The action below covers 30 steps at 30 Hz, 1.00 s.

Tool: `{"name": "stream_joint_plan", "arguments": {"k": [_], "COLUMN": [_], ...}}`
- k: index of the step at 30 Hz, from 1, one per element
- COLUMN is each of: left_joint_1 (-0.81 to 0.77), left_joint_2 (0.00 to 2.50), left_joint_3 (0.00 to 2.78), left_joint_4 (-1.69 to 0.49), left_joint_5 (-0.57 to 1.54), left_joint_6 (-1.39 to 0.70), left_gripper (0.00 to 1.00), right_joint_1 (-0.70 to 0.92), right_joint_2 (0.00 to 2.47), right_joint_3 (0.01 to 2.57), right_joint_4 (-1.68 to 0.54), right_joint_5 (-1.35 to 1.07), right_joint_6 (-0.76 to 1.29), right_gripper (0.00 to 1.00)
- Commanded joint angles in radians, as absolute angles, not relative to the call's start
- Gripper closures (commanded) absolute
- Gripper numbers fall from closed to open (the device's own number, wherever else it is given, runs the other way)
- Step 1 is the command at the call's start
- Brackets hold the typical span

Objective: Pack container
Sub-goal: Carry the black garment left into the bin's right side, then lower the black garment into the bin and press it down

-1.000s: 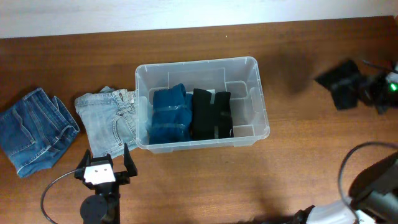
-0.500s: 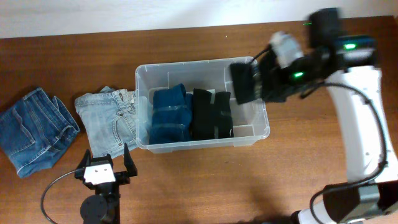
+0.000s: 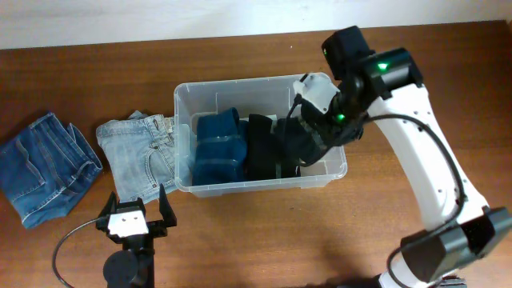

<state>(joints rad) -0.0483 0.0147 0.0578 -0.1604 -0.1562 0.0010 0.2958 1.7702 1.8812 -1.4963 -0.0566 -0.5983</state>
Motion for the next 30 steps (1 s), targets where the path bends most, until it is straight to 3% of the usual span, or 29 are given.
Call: {"name": "stream_joint_plan", "arguments": {"k": [1, 21, 30], "left_joint_1": [-0.043, -0.043, -0.043], "left_joint_2": [0.010, 0.010, 0.010], "left_joint_3": [0.048, 0.048, 0.048], "left_joint_4": [-0.157, -0.157, -0.157], "left_joint_5": [-0.153, -0.153, -0.153], "left_joint_6": [0.016, 0.016, 0.016], "left_gripper": [0.01, 0.01, 0.01], "right_joint_1": [0.309, 0.356, 0.360], "right_joint_2": [1.789, 1.887, 1.953], "right_joint_3": [1.888, 1.887, 1.885], "right_joint_4": [-1.505, -1.530, -1.523], "right_joint_5": [-0.040, -0.040, -0.051], "right_joint_6": [-0.710, -1.065, -1.102], "right_gripper": [0.96, 0.96, 0.96]}}
